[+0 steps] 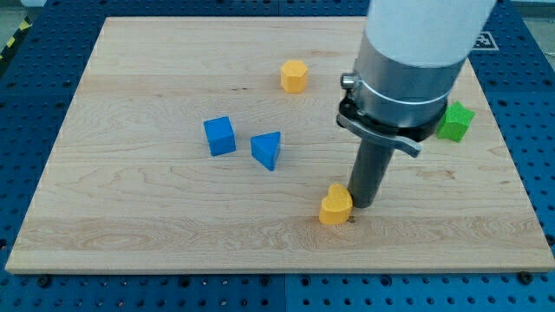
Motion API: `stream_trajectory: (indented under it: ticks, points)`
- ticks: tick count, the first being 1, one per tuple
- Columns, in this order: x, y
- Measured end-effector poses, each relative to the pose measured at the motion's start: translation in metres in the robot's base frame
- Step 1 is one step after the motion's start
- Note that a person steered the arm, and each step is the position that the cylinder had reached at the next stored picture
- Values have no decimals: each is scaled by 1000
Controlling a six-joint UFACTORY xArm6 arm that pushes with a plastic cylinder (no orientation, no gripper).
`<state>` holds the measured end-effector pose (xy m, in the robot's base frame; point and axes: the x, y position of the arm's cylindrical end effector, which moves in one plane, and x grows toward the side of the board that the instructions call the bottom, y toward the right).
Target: Slide the yellow hexagon towards center
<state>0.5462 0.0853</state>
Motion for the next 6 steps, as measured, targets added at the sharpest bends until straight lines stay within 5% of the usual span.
stream_trajectory:
  ticks: [2, 4, 6]
  points:
    - [-23, -31]
    - [3, -40]
    - [-75, -39]
